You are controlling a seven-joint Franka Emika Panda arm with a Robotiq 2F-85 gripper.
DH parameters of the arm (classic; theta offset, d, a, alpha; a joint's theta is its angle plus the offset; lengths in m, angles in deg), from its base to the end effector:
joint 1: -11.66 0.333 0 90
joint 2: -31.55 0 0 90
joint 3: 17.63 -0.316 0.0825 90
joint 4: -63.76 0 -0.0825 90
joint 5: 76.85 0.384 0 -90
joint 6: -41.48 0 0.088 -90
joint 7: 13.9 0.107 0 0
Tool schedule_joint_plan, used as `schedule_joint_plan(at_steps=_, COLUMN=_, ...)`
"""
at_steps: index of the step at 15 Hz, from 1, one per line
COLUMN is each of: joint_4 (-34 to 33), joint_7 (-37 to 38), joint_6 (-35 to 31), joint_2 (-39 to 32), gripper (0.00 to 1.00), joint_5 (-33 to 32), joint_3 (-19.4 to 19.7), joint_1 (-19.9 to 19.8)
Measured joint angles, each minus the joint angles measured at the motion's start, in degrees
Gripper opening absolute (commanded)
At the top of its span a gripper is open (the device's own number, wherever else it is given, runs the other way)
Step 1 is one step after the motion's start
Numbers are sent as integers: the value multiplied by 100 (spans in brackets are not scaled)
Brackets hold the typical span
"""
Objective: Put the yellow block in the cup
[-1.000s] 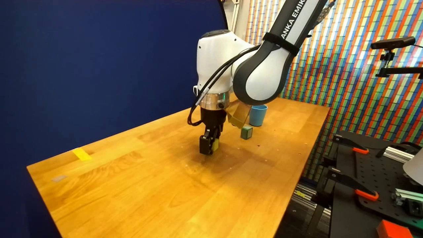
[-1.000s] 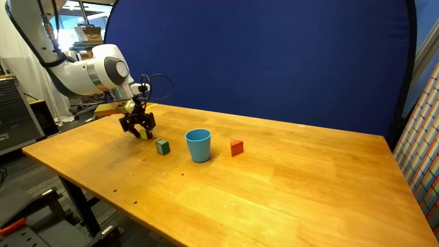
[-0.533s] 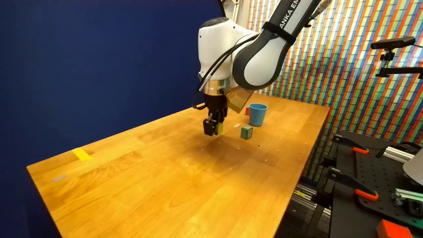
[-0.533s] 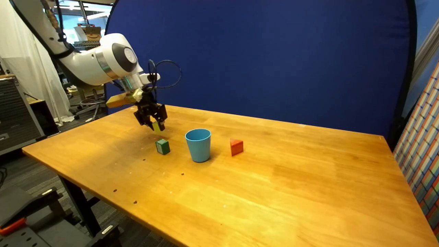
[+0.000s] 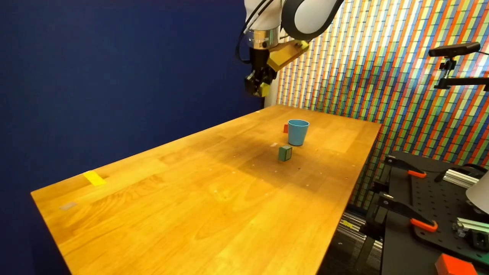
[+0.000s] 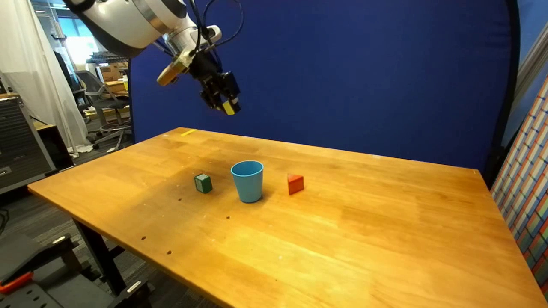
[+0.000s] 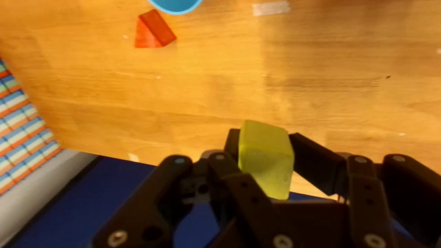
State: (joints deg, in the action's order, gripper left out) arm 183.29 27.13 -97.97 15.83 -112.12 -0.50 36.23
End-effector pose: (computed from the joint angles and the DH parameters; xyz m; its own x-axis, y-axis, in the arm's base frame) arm 0.5850 0.0790 0.3073 0.9603 -0.0497 0.2745 -0.1587 -0.9067 0.3909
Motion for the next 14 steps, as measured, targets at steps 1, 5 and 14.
schedule_joint_plan(at_steps=1, joint_4=7, joint_7=189, joint_6=146, joint_2=102, gripper=14, joint_5=-169, joint_3=-26, joint_1=-180)
schedule_joint_plan(at_steps=5, joint_4=112, joint_7=553, joint_6=462, joint_2=168, gripper=14, joint_5=-292, joint_3=-239, joint_1=-984)
schedule_joint_plan(at_steps=14, joint_4=826, joint_7=721, joint_6=542, joint_2=-11, gripper=14, joint_5=358, joint_3=-656, joint_1=-1983)
